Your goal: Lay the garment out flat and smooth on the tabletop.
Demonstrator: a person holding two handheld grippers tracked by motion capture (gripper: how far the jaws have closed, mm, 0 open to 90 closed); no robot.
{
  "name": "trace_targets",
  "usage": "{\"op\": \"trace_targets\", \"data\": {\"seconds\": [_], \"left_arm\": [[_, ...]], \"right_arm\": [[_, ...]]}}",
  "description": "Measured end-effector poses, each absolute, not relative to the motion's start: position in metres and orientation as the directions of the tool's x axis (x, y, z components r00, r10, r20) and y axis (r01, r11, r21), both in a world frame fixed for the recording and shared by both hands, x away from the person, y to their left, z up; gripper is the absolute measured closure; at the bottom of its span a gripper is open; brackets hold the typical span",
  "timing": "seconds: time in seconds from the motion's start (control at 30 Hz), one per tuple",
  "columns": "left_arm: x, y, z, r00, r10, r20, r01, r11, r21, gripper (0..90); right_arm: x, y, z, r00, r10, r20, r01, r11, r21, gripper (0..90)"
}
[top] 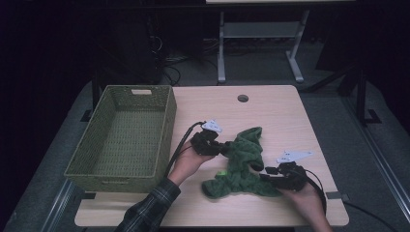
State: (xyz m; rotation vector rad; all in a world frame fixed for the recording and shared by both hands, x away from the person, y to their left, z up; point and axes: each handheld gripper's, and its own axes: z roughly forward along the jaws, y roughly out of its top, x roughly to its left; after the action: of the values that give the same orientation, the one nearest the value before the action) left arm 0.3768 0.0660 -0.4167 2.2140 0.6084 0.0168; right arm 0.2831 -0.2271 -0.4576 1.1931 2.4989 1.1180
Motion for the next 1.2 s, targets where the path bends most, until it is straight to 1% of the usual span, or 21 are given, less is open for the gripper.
{"op": "trace_targets", "data": {"seconds": [0.1, 0.2, 0.23, 0.37, 0.47, 0.73, 0.93, 1.03, 1.2], "left_arm": [[0.375, 0.069, -0.417, 0.88, 0.434, -0.191, 0.425, -0.543, 0.725, 84.2], [0.376, 0.069, -0.418, 0.878, 0.436, -0.199, 0.431, -0.536, 0.726, 84.2], [0.376, 0.068, -0.418, 0.877, 0.436, -0.2, 0.432, -0.536, 0.726, 84.2], [0.377, 0.07, -0.417, 0.878, 0.434, -0.2, 0.431, -0.537, 0.726, 84.4], [0.375, 0.072, -0.413, 0.877, 0.438, -0.2, 0.432, -0.53, 0.73, 84.6], [0.368, 0.083, -0.397, 0.865, 0.461, -0.2, 0.437, -0.493, 0.752, 84.9], [0.357, 0.096, -0.395, 0.841, 0.501, -0.203, 0.465, -0.48, 0.744, 84.9], [0.351, 0.098, -0.404, 0.829, 0.52, -0.207, 0.491, -0.498, 0.715, 84.9], [0.351, 0.1, -0.425, 0.812, 0.54, -0.221, 0.534, -0.535, 0.654, 84.9]], "right_arm": [[0.289, -0.223, -0.461, -0.662, 0.733, 0.159, 0.61, 0.403, 0.683, 60.1], [0.293, -0.222, -0.463, -0.648, 0.742, 0.173, 0.622, 0.385, 0.682, 62.7], [0.295, -0.222, -0.464, -0.649, 0.739, 0.18, 0.622, 0.38, 0.685, 64.6], [0.297, -0.223, -0.463, -0.652, 0.738, 0.172, 0.611, 0.377, 0.696, 78.8], [0.299, -0.224, -0.458, -0.652, 0.742, 0.155, 0.593, 0.373, 0.713, 82.5], [0.309, -0.237, -0.424, -0.65, 0.75, 0.12, 0.538, 0.344, 0.77, 85.4], [0.32, -0.236, -0.402, -0.676, 0.732, 0.082, 0.499, 0.373, 0.783, 86.1], [0.329, -0.232, -0.402, -0.683, 0.726, 0.077, 0.506, 0.394, 0.768, 86.2], [0.345, -0.229, -0.419, -0.681, 0.724, 0.108, 0.552, 0.411, 0.725, 86.4]]}}
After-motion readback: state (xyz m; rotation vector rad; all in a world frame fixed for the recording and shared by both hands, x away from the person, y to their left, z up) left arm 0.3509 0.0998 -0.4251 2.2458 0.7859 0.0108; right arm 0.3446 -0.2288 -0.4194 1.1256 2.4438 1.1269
